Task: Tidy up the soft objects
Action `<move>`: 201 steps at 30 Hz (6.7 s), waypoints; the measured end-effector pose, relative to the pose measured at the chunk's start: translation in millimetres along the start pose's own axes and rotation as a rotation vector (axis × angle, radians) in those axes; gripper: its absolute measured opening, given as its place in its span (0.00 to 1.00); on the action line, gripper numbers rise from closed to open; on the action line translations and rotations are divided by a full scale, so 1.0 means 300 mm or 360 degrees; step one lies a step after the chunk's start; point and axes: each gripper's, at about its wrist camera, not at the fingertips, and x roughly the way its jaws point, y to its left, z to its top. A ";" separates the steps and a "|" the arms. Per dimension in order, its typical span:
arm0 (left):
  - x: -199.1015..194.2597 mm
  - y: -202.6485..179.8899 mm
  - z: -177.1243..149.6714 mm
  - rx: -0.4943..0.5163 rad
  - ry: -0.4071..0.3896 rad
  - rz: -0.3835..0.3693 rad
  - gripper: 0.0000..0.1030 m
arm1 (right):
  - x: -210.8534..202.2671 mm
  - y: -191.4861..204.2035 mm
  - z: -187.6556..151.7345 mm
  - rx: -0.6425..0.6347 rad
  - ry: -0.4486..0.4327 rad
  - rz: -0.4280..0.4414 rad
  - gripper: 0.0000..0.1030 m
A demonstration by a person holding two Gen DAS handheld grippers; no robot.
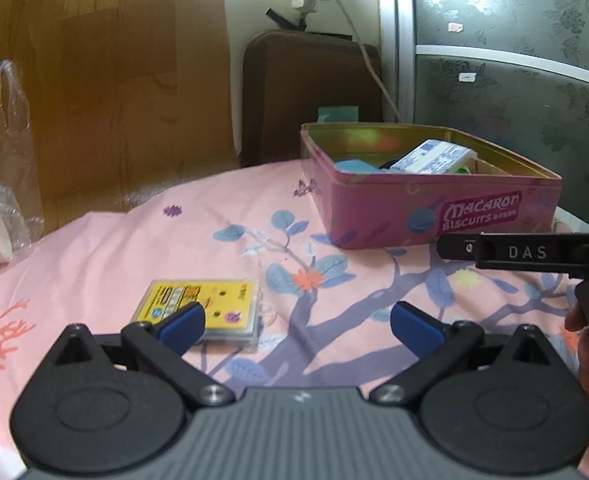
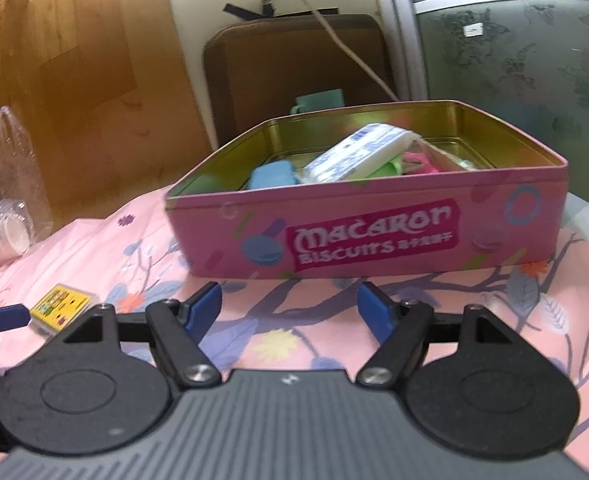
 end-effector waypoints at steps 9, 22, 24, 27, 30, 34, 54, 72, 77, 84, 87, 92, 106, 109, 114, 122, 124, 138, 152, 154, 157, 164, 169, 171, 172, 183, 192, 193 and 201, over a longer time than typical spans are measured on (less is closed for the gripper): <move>-0.061 0.143 -0.053 -0.0204 0.0075 0.0105 0.99 | -0.007 0.136 -0.029 -0.0268 0.0078 0.0253 0.75; -0.102 0.406 -0.103 -0.0669 0.0079 0.0297 0.99 | 0.114 0.436 -0.040 -0.0893 0.0227 0.0682 0.84; -0.101 0.417 -0.106 -0.0699 0.0078 0.0293 0.99 | 0.146 0.471 -0.023 -0.0940 0.0200 0.0671 0.86; -0.093 0.400 -0.105 -0.0670 0.0093 0.0328 0.99 | 0.188 0.509 -0.013 -0.0981 0.0233 0.0689 0.86; -0.082 0.382 -0.103 -0.0633 0.0115 0.0362 1.00 | 0.196 0.505 -0.007 -0.0955 0.0262 0.0717 0.87; -0.078 0.373 -0.100 -0.0613 0.0128 0.0384 0.99 | 0.208 0.492 -0.006 -0.0884 0.0325 0.0753 0.88; -0.076 0.370 -0.099 -0.0600 0.0143 0.0420 1.00 | 0.247 0.482 0.011 -0.0860 0.0393 0.0844 0.93; -0.090 0.398 -0.103 -0.0685 0.0098 0.0361 1.00 | 0.191 0.476 -0.009 -0.0902 0.0316 0.0900 0.61; -0.115 0.432 -0.116 -0.0808 0.0028 0.0274 1.00 | 0.171 0.456 -0.016 -0.0841 0.0335 0.0901 0.61; -0.133 0.380 -0.115 -0.0833 0.0067 0.0183 1.00 | 0.047 0.398 -0.065 -0.0811 0.0342 0.0954 0.61; -0.144 0.330 -0.101 -0.0865 0.0105 0.0049 0.99 | 0.005 0.352 -0.074 -0.0733 0.0381 0.1013 0.61; -0.110 0.235 -0.082 -0.0889 0.0174 -0.0120 0.76 | -0.011 0.265 -0.065 -0.0425 0.0482 0.1140 0.61; 0.058 -0.021 0.350 -0.0525 0.0083 -0.0256 0.50 | -0.071 0.043 0.131 -0.0356 -0.0052 0.0878 0.60; 0.154 -0.097 0.475 -0.0420 0.0034 -0.0297 0.51 | -0.031 -0.011 0.222 -0.0411 -0.0147 0.0743 0.60; 0.394 -0.197 0.632 -0.0370 0.0024 -0.0331 0.59 | 0.143 -0.077 0.360 -0.0502 -0.0049 0.0528 0.60; 0.617 -0.242 0.655 -0.0394 0.0155 -0.0258 0.71 | 0.331 -0.157 0.434 -0.0481 0.0103 0.0280 0.61; 0.600 -0.239 0.635 -0.0352 0.0138 -0.0219 0.75 | 0.292 -0.182 0.413 -0.0396 0.0058 0.0317 0.61; 0.253 -0.308 0.532 -0.0044 -0.0002 0.0165 0.97 | -0.032 -0.179 0.228 0.0042 -0.0164 0.0357 0.67; -0.075 -0.265 0.276 0.0024 -0.0005 0.0330 1.00 | -0.248 -0.030 0.054 -0.0018 -0.0097 0.0353 0.87; -0.113 -0.263 0.234 0.0011 0.0001 0.0344 1.00 | -0.269 -0.018 0.024 -0.0018 -0.0075 0.0346 0.88; -0.163 -0.257 0.178 -0.0025 0.0003 0.0352 1.00 | -0.294 -0.007 -0.019 0.0012 -0.0036 0.0340 0.96; -0.249 -0.248 0.069 -0.0053 -0.0020 0.0492 1.00 | -0.341 0.035 -0.098 0.0053 0.0018 0.0333 1.00; -0.297 -0.234 0.019 -0.0122 -0.0026 0.0509 1.00 | -0.373 0.065 -0.114 0.0066 0.0005 0.0340 1.00; -0.312 -0.233 0.004 -0.0137 -0.0024 0.0531 1.00 | -0.388 0.076 -0.124 0.0077 -0.0006 0.0334 1.00; -0.318 -0.234 0.000 -0.0135 -0.0012 0.0538 1.00 | -0.395 0.077 -0.128 0.0087 -0.0017 0.0331 1.00; -0.405 -0.271 -0.024 -0.0079 -0.0167 0.0644 1.00 | -0.478 0.074 -0.127 0.0130 -0.0198 0.0199 1.00; -0.404 -0.323 -0.008 -0.0078 -0.0091 0.0534 1.00 | -0.509 0.030 -0.126 0.0142 -0.0238 0.0110 1.00; -0.405 -0.330 -0.011 -0.0071 -0.0094 0.0531 1.00 | -0.509 0.026 -0.125 0.0142 -0.0236 0.0104 1.00; -0.437 -0.368 -0.009 -0.0020 -0.0133 0.0532 1.00 | -0.546 0.029 -0.129 0.0142 -0.0347 0.0083 1.00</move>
